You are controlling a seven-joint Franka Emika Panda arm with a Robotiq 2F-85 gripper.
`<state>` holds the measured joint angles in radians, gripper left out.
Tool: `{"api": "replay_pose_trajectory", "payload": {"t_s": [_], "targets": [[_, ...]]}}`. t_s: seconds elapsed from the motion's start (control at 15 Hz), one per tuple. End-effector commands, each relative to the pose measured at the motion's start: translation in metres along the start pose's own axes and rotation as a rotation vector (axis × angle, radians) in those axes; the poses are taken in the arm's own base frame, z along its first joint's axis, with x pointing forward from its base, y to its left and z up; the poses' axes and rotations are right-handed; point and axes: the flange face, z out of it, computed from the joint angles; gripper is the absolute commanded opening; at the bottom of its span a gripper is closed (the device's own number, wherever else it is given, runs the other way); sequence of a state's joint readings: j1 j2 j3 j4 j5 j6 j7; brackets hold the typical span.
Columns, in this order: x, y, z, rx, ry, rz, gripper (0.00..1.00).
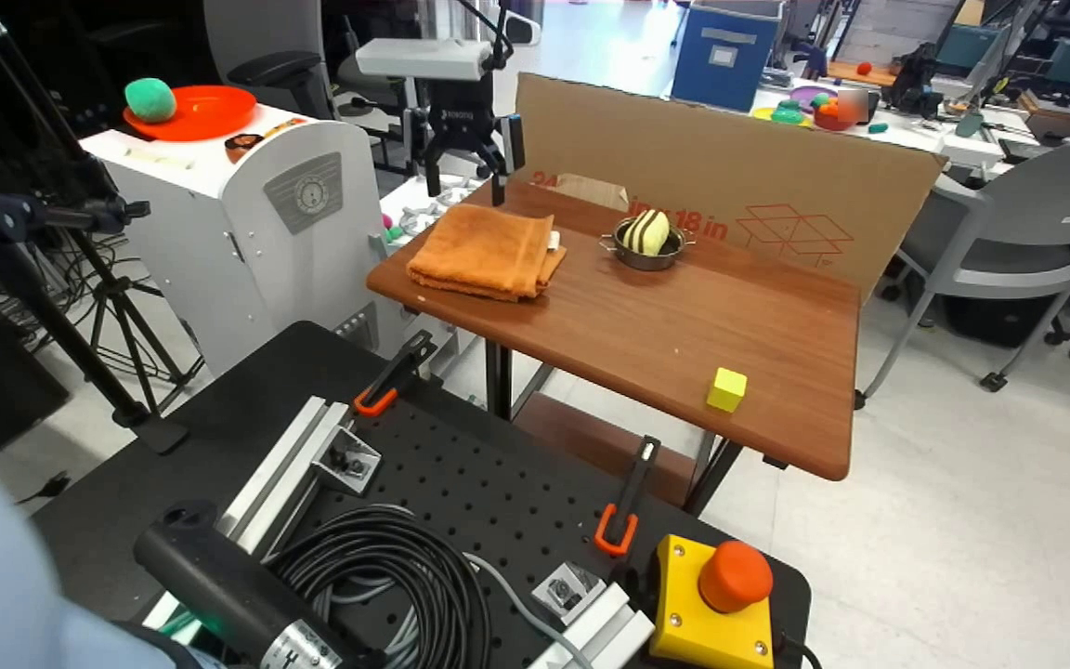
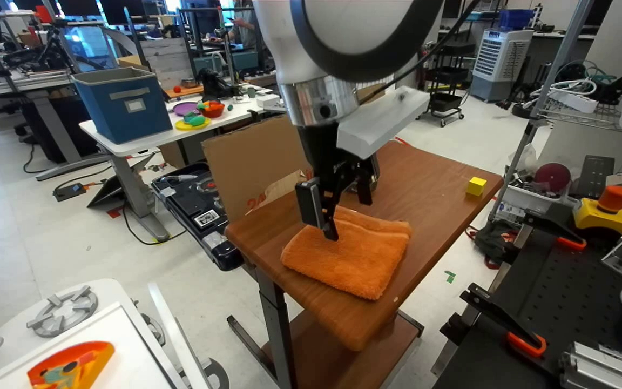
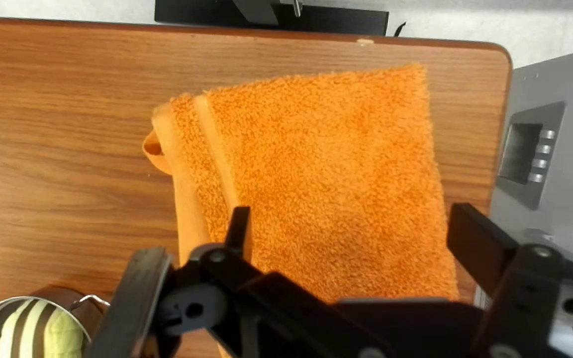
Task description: Push the orange towel forwards.
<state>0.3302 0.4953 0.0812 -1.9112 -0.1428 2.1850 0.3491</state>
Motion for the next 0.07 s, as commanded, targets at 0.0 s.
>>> {"api": "replay_pose_trajectory", "payload": {"t_s": [0.0], "targets": [[-0.0023, 0.0005, -0.0017, 0.000, -0.002, 0.002, 1.00]]}}
